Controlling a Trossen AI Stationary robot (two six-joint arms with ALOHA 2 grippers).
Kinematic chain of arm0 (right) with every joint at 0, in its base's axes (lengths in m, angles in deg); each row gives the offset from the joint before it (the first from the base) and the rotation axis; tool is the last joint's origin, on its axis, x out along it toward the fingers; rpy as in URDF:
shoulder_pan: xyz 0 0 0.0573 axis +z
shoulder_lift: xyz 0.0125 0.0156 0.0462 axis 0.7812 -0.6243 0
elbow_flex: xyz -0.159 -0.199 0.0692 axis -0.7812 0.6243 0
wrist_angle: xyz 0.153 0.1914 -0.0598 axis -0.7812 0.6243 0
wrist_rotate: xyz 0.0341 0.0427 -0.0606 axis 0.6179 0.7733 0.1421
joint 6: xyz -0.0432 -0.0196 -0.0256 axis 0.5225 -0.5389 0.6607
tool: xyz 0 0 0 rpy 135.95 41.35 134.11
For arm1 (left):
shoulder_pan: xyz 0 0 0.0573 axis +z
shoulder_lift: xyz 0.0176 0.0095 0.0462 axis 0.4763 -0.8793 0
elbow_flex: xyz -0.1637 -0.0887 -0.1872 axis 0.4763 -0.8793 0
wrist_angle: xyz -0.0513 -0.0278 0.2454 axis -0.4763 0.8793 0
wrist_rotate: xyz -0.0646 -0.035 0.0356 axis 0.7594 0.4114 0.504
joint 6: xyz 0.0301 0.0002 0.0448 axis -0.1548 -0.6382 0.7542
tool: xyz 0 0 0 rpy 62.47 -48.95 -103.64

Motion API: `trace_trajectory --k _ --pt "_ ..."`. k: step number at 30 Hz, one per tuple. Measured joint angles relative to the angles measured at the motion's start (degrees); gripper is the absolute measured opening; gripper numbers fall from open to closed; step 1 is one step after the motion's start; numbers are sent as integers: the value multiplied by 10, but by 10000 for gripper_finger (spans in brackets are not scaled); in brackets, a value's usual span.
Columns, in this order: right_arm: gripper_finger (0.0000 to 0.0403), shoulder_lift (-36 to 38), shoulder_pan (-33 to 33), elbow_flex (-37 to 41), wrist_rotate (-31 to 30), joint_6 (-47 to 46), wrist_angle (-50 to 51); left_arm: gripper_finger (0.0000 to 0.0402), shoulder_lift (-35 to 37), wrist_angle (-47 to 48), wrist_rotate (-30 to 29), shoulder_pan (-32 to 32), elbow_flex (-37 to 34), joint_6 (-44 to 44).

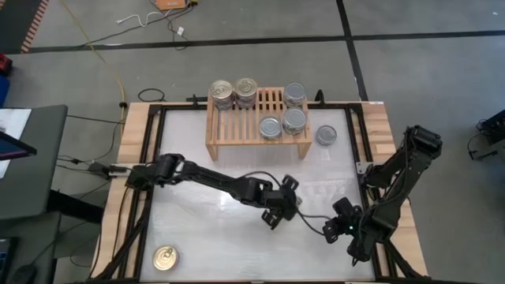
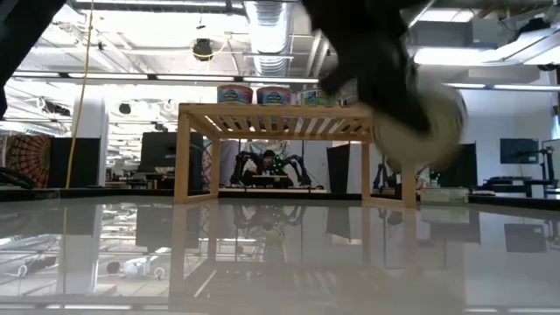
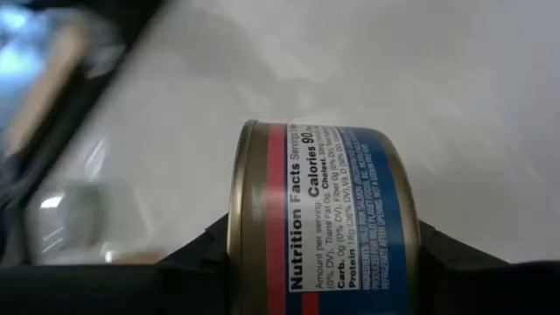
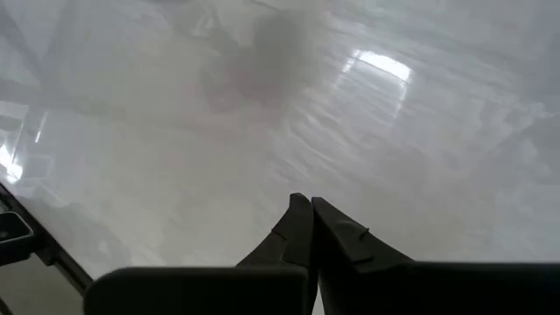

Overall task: Stack canned seafood by type on shelf
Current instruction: Put the blue-pink tuna can on the shelf aligned with the other blue-pink tuna cans

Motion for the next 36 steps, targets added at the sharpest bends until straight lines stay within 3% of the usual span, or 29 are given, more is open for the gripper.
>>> trace_trajectory --k 9,15,18,22,25,28,32,36 --pt "31 0 4 0 1 1 26 171 204 102 -134 13 24 -83" --pt "31 0 2 0 1 1 35 171 339 270 -365 25 23 -158" --pt "31 0 -3 0 1 1 44 171 389 384 -448 35 -14 -268" --pt "30 0 -13 0 1 2 60 171 445 477 -486 51 -127 -407" --pt "30 0 -22 0 1 2 71 171 473 447 -489 65 -235 -408" --pt "30 0 -30 0 1 7 77 171 493 347 -466 75 -320 -360" --pt "30 0 -43 0 1 16 77 171 507 165 -393 91 -394 -239" --pt "30 0 -56 0 0 16 76 171 507 49 -355 127 -442 -116"
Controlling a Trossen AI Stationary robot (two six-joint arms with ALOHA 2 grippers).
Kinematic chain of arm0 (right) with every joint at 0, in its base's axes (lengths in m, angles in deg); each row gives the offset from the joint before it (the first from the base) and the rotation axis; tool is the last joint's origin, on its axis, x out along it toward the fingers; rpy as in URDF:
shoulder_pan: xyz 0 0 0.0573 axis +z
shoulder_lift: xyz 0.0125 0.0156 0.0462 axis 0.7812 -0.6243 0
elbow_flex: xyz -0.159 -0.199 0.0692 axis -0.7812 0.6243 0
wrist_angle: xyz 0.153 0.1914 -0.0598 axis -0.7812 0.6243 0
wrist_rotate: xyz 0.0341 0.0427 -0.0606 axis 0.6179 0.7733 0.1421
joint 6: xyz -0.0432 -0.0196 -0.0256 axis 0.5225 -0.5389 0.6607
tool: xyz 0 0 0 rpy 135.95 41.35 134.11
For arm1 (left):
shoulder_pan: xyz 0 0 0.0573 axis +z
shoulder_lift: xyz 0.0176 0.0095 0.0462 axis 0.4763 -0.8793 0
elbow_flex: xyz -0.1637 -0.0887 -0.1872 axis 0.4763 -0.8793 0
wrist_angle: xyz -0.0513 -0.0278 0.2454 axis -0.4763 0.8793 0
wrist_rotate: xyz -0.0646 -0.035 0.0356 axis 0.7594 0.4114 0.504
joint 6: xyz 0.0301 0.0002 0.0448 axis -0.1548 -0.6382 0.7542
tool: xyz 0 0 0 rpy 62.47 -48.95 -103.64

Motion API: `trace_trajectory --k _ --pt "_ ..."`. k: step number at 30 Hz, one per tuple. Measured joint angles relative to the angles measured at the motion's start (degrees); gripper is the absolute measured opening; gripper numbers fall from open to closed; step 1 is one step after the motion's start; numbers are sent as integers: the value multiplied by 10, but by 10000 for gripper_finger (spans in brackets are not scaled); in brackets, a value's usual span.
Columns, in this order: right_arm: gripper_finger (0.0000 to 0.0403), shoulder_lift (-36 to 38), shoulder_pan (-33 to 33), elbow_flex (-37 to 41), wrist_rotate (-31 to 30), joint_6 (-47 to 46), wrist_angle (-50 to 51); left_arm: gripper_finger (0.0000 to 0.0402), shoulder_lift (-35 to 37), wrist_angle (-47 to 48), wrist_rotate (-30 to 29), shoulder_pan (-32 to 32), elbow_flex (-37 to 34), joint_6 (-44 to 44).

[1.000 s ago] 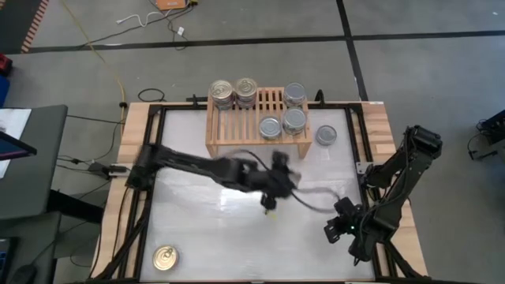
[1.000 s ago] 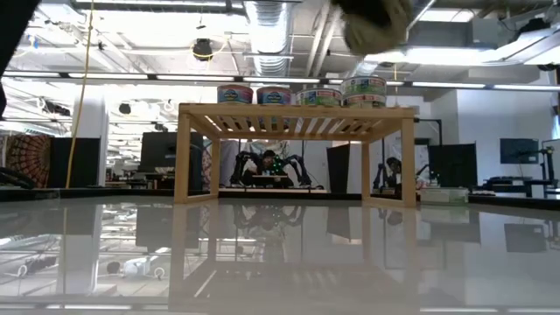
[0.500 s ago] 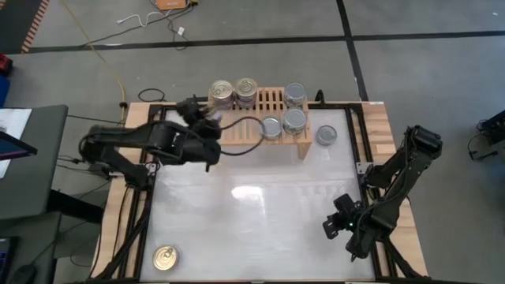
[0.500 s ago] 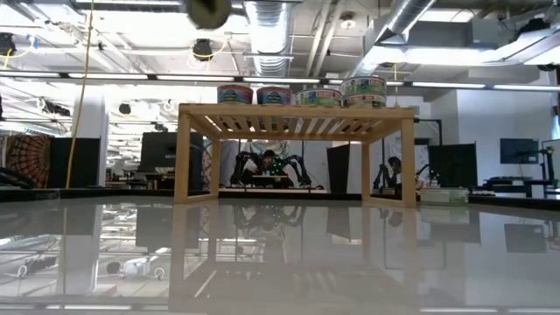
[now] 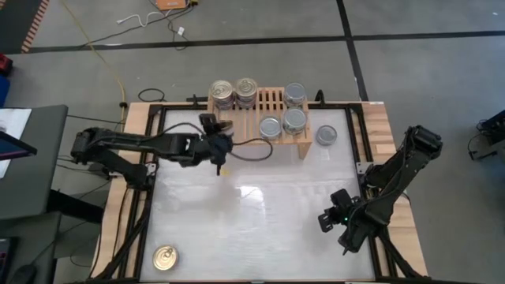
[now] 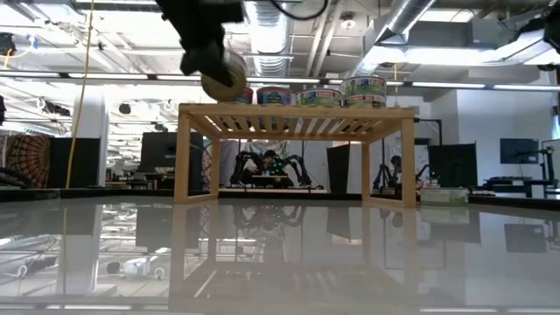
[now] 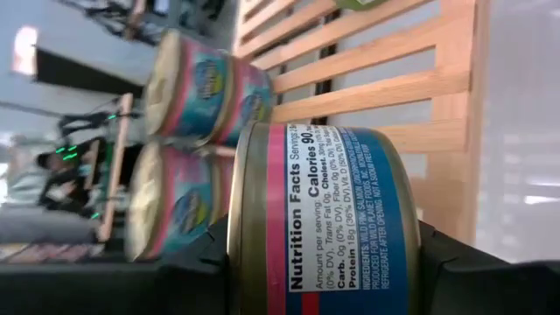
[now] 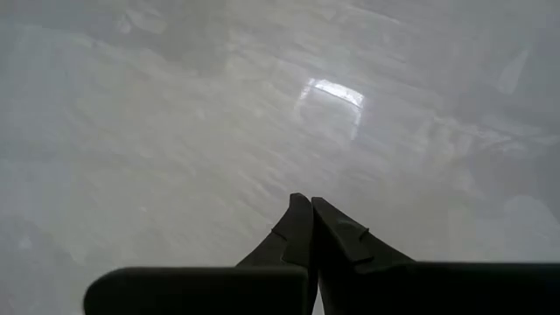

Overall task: Stack canned seafood by type on shelf
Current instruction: Put the blue-pink tuna can on the shelf aligned with the other blue-pink tuna cans

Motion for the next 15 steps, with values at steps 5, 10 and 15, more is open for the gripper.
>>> trace_trajectory --k 5,10,15 --pt "30 0 -10 0 0 0 -10 171 0 -56 58 46 -19 61" --pt "30 0 -10 0 0 0 -17 176 0 -68 60 54 -19 90" --pt "30 0 -10 0 0 -1 -19 309 1 -67 59 54 -19 83"
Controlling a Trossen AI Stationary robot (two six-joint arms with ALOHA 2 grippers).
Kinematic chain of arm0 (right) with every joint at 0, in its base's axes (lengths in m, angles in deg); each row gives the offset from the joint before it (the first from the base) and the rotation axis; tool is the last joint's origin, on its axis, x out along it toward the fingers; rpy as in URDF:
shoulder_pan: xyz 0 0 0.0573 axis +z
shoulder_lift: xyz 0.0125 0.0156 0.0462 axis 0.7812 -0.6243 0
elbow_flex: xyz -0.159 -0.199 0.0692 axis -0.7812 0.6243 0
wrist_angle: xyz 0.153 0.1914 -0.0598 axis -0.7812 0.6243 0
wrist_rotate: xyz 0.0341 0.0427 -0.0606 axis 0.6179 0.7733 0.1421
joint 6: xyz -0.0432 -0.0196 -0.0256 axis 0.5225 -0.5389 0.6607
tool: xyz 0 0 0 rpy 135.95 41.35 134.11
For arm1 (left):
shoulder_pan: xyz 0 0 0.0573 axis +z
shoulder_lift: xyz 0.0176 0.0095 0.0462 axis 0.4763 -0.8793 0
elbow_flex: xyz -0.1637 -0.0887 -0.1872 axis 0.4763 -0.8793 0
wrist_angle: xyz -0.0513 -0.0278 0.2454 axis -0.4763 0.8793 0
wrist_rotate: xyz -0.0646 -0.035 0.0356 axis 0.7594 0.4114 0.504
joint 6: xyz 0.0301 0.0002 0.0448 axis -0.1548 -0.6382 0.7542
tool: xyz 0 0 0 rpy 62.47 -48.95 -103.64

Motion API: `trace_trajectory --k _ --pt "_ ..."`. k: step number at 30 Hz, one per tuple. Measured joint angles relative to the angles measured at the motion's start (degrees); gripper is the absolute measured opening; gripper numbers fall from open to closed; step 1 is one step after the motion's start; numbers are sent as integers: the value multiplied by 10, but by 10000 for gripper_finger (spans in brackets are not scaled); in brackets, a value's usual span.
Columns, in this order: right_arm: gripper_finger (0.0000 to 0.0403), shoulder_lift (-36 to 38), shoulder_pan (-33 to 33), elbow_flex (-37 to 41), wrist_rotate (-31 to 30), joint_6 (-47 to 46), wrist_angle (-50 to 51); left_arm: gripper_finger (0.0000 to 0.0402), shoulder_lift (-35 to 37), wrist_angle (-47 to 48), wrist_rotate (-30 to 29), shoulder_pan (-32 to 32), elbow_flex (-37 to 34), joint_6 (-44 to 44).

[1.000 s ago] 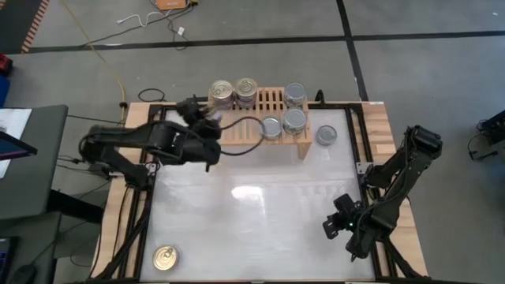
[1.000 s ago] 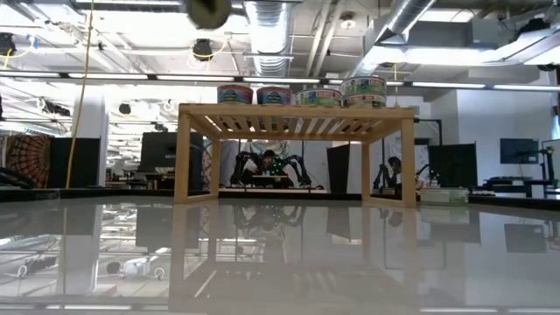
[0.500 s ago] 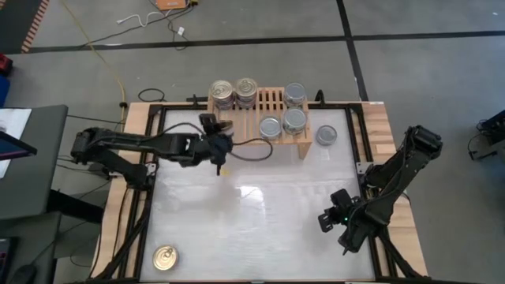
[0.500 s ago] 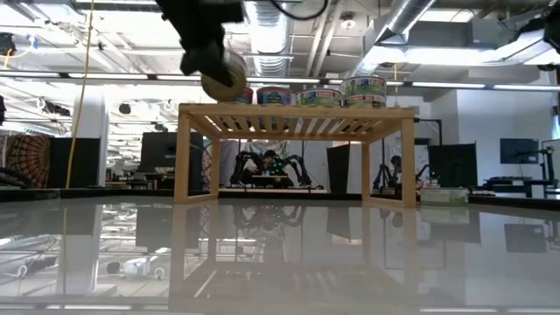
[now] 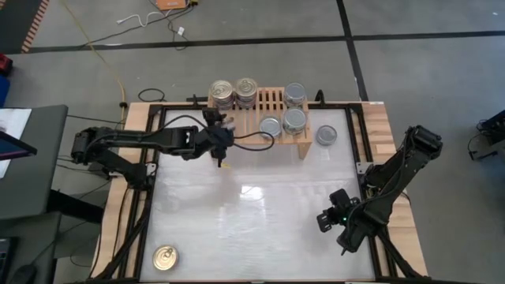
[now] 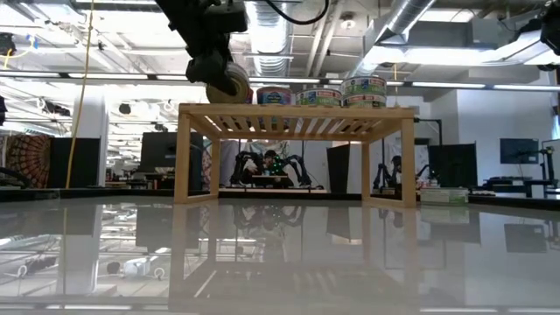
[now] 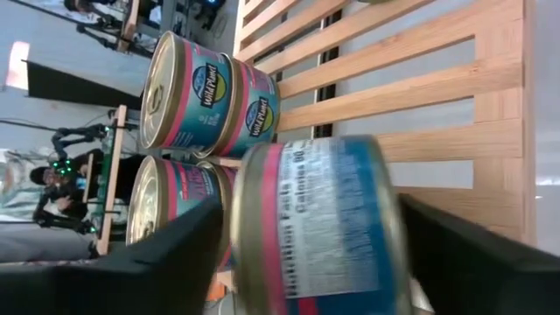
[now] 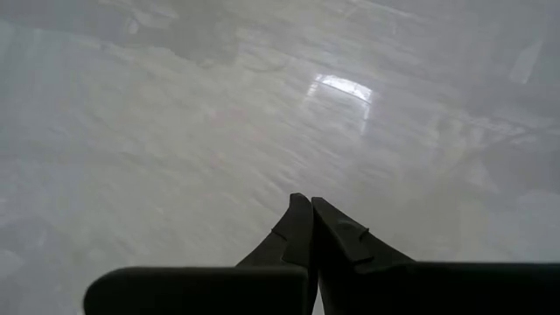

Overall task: Stack canned seafood by type on shelf
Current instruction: Put the blue-pink tuna can on the shelf aligned with the other blue-pink tuna cans, then stack the green tuna can on top of the other green tuna can on the shelf

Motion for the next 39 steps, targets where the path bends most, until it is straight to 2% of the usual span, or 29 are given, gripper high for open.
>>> trace_trajectory --k 3,5,12,16,19,21,24,34,39 --pt "30 0 0 0 0 0 -1 373 0 0 0 3 0 6" --pt "30 0 0 0 0 0 -1 390 0 2 -1 4 0 16" --pt "30 0 0 0 0 0 0 382 0 3 -10 -9 1 21" --pt "30 0 0 0 0 0 0 382 -1 33 -7 -20 22 -17" --pt "30 0 0 0 0 1 4 382 0 45 0 5 39 -67" --pt "30 0 0 0 0 1 5 382 -1 77 32 18 56 -125" --pt "30 0 0 0 0 0 5 382 1 128 111 13 85 -190" --pt "30 0 0 0 0 7 5 382 -1 197 94 6 83 -255" --pt "30 0 2 0 0 6 0 383 8 199 62 -13 95 -296"
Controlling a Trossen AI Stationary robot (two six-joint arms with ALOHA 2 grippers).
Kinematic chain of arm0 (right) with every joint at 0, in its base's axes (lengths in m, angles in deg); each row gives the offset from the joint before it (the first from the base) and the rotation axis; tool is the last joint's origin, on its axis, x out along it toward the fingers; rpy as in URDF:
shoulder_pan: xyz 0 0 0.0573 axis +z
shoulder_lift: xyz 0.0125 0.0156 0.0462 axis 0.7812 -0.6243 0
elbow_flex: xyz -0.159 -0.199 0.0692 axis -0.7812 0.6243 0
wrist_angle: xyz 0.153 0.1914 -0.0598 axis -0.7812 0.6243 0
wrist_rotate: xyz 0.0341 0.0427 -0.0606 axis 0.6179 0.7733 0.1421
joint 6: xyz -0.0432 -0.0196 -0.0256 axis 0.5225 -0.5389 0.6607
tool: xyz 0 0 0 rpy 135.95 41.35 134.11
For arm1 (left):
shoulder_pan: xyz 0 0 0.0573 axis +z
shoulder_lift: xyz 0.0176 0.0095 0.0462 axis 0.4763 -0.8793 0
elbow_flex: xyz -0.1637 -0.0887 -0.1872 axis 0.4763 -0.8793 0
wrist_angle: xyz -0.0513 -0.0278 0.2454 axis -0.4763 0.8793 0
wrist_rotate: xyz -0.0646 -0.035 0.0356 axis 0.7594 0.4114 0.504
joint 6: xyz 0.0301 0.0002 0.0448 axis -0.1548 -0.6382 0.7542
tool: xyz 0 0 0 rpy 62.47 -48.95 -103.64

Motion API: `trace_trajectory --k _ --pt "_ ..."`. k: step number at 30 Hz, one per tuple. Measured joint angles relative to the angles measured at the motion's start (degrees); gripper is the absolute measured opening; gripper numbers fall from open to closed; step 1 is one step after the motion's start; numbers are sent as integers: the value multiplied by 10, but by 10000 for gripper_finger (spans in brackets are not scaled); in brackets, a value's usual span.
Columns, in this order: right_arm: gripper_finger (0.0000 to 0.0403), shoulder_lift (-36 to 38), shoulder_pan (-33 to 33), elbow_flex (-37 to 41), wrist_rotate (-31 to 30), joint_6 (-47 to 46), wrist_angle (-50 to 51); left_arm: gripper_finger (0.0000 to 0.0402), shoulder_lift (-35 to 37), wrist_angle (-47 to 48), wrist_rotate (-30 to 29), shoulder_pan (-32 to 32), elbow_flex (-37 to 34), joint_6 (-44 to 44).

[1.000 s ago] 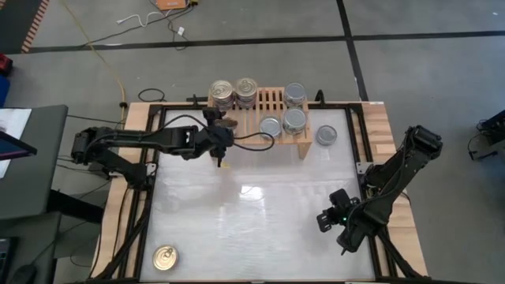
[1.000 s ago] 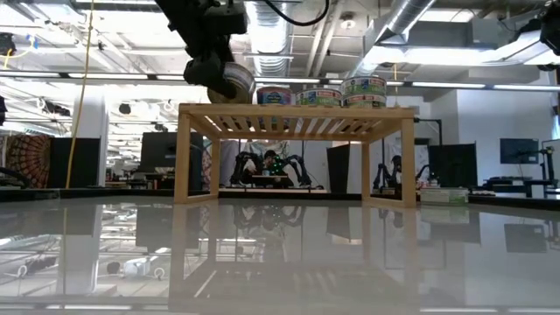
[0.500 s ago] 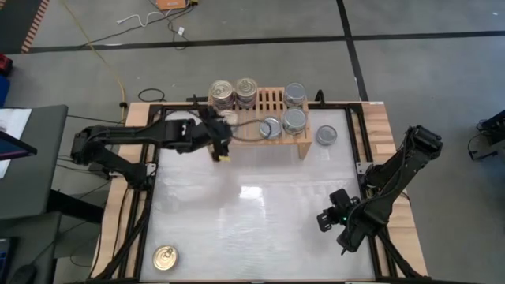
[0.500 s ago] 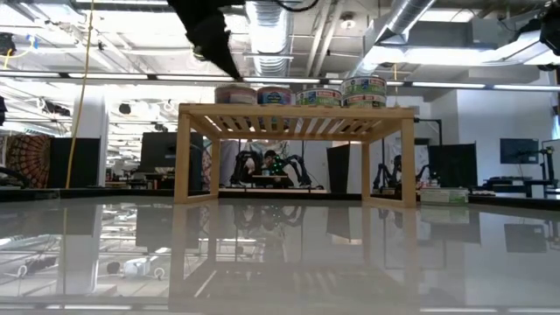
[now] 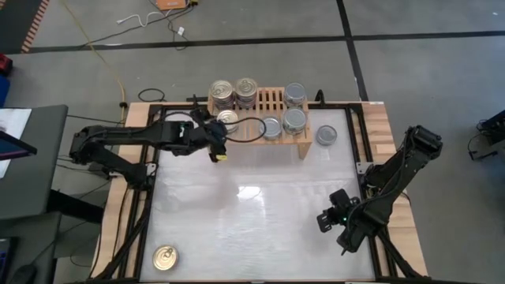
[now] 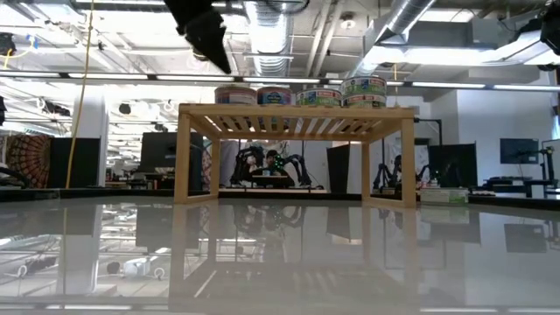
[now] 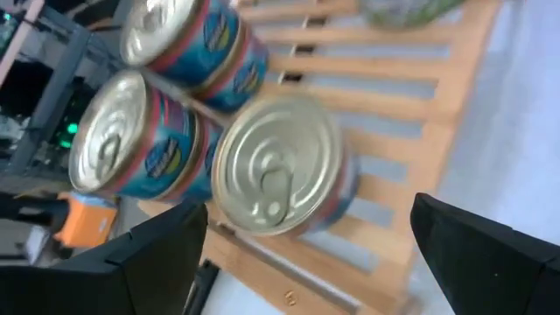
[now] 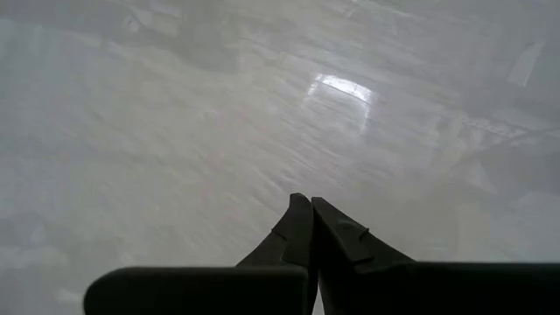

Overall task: Stack canned seafood by type on shelf
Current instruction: Stack the green tuna can on top of the other green tuna can on the shelf

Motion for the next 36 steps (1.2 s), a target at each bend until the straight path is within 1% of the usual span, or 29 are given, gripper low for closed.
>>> trace_trajectory --k 6,9,14,17,20,23,26,28,30,32,34,36 --pt "30 0 0 0 0 2 -2 383 14 19 2 -37 36 -70" --pt "30 0 -3 0 0 3 -5 383 27 32 25 -57 46 -124" --pt "30 0 -26 0 1 3 -21 383 41 55 73 -82 46 -264" --pt "30 0 -48 0 1 11 -24 383 44 92 101 -98 46 -344" --pt "30 0 -78 0 2 52 -27 383 42 124 133 -116 30 -433" --pt "27 0 -111 0 10 137 -55 383 43 127 197 -127 -5 -506" --pt "20 0 -146 0 44 209 -79 383 43 123 234 -139 -55 -578" --pt "18 0 -169 0 63 233 -75 383 43 102 254 -147 -98 -628" --pt "17 7 -188 0 75 246 -55 383 46 56 271 -158 -149 -677" --pt "17 23 -207 0 80 268 -32 383 55 -11 286 -174 -203 -718" --pt "16 48 -221 0 80 286 -2 383 67 -83 290 -193 -249 -761" --pt "16 81 -239 0 81 307 33 383 77 -134 290 -211 -288 -801"
